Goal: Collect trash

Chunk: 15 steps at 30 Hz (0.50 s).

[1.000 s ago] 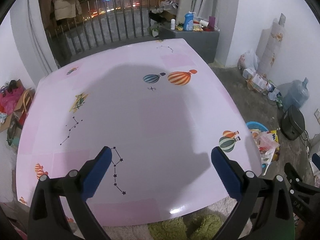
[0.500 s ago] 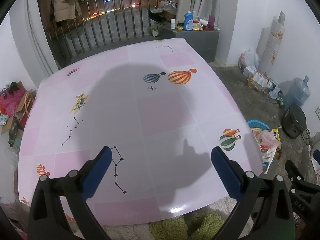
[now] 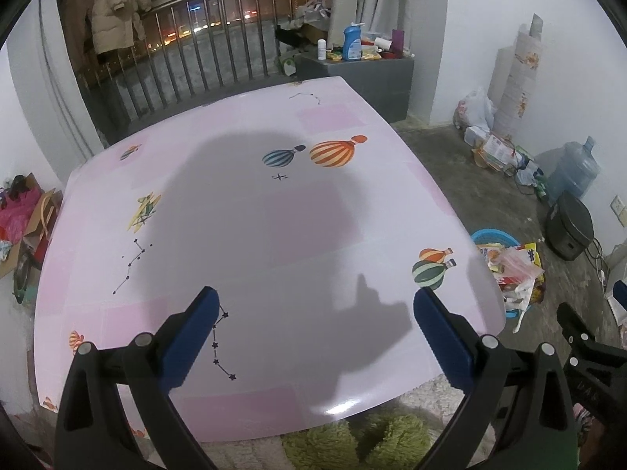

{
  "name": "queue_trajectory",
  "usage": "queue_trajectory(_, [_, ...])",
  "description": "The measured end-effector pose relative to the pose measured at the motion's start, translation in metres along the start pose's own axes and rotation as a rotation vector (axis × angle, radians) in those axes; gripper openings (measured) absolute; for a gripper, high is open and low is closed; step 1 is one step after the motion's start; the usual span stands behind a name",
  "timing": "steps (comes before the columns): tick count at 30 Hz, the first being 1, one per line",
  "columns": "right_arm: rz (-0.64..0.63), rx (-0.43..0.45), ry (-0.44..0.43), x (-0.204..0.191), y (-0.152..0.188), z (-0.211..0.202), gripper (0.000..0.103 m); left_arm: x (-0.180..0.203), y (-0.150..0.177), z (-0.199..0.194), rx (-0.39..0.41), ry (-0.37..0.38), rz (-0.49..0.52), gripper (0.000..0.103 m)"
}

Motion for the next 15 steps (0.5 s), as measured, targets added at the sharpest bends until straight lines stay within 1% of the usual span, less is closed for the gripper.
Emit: queue_trajectory(15, [0.009,0.003,0.003,0.0055,0.0001,-0.0001,0.095,0.0009,0.0008,0.0001,0.0,-0.006,0.011,0.097])
Point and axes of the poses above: each gripper's, at about its wrist camera, not at the fingertips, and z roughly the way its jaws point, x to its right, y to its underside, the point moved 5 cm from there along z, roughly the way its jaws point, and after that the axes turned 5 degrees about x, right-handed, at the moved point
